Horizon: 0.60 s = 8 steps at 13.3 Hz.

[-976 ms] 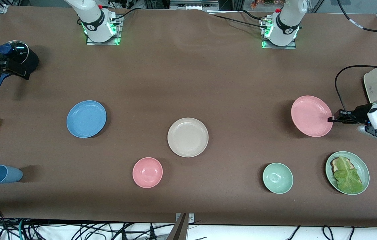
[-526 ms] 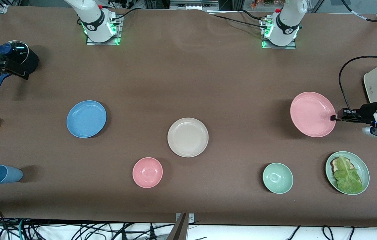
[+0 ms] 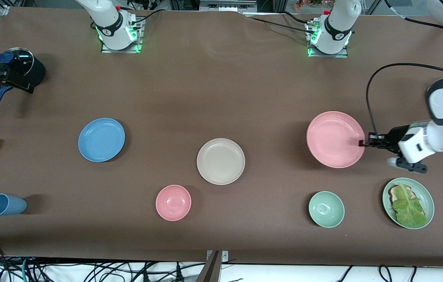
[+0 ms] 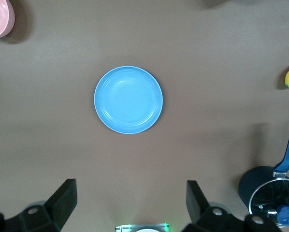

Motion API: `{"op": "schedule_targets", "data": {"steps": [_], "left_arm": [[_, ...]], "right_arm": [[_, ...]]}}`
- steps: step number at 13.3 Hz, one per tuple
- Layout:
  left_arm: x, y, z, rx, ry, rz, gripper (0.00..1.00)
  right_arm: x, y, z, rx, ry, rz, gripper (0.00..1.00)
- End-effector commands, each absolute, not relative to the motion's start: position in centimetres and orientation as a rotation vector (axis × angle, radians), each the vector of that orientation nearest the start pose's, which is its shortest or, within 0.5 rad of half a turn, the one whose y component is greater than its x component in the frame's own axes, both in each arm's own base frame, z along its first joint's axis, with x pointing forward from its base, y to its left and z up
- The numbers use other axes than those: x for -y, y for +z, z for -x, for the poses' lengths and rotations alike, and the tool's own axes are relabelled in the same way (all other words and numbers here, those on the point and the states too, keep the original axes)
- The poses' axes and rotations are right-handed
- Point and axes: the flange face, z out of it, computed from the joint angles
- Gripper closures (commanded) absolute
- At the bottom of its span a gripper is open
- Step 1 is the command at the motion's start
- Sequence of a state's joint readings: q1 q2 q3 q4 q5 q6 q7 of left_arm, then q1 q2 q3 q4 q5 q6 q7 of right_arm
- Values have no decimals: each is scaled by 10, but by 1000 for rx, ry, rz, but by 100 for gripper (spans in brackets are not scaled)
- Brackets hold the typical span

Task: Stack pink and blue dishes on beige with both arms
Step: 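Carry the pink plate with the left gripper onto the beige plate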

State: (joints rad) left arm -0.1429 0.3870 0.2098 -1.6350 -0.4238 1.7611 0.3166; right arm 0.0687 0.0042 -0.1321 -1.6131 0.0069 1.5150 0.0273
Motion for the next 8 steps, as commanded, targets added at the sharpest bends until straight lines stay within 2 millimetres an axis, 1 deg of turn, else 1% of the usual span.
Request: {"op": "schedule_targets", "data": {"steps": [1,4,7,8], "left_arm": [[74,403,-644,-145,331,3445,100],[147,405,-644,-55,315,3417,100],[217,387,-635,38,297,3387,100],[235,382,-634,62,264,3383,100]], "right_arm": [[35,601,-545,-136,165,3117,0],[35,601,-545,-136,167,3115,0],[35,602,-544,-136,164,3115,0],[35,600,-545,-136,169,3115,0]]}}
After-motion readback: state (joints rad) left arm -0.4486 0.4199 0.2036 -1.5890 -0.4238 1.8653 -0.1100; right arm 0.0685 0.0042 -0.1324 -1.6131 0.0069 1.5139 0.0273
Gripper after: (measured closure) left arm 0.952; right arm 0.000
